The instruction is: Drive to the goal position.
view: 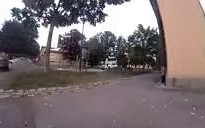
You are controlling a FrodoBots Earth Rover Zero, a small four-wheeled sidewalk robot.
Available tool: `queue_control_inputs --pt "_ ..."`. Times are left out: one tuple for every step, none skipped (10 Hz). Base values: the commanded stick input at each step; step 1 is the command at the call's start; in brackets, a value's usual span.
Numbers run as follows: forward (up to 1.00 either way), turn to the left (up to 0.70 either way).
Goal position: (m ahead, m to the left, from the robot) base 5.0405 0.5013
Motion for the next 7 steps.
queue_control_inputs --pt "0.45 -0.02" --pt "0.45 -0.08" --pt "0.45 -0.13" --pt "0.45 -0.19" --pt "0.45 -0.25" --pt "0.45 -0.27" --pt "0.45 -0.27"
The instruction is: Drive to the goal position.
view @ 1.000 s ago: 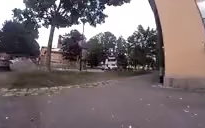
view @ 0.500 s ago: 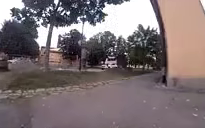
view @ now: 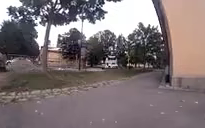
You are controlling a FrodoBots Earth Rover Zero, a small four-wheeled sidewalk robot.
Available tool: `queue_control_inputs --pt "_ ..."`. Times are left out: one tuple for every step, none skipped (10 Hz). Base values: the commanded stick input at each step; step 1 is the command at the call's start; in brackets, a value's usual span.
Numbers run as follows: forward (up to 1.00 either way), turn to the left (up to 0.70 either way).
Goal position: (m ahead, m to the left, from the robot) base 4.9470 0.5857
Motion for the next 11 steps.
queue_control_inputs --pt "0.45 -0.27" --pt "0.45 -0.27" --pt "0.45 -0.27" --pt "0.45 -0.27" --pt "0.45 -0.27" --pt "0.45 -0.27" --pt "0.45 -0.27" --pt "0.45 -0.27" --pt "0.45 -0.27" --pt "0.45 -0.27" --pt "0.45 -0.27"
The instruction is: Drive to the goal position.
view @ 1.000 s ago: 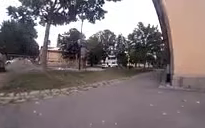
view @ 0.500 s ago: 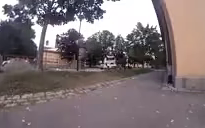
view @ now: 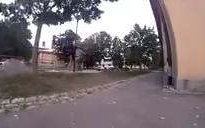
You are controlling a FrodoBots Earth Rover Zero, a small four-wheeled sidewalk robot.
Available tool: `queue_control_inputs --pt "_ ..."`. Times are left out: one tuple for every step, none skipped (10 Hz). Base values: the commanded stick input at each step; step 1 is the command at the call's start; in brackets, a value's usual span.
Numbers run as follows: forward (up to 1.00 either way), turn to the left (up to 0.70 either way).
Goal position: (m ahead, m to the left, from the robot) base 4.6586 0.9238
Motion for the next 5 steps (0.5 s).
queue_control_inputs --pt "0.45 -0.27" --pt "0.45 -0.27" --pt "0.45 -0.27" --pt "0.45 -0.27" --pt "0.45 -0.27"
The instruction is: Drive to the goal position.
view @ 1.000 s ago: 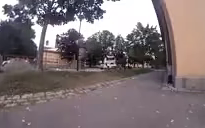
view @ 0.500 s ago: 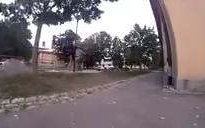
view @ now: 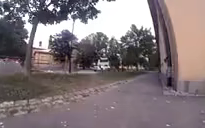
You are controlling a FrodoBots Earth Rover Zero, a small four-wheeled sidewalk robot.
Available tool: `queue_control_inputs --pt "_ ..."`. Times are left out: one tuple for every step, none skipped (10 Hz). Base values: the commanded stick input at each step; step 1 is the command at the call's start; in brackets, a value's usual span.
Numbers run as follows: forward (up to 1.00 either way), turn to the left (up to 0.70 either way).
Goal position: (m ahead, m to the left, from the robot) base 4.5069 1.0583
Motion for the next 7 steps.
queue_control_inputs --pt "0.45 -0.27" --pt "0.45 -0.27" --pt "0.45 -0.27" --pt "0.45 -0.27" --pt "0.45 -0.27" --pt "0.45 -0.27" --pt "0.45 -0.27"
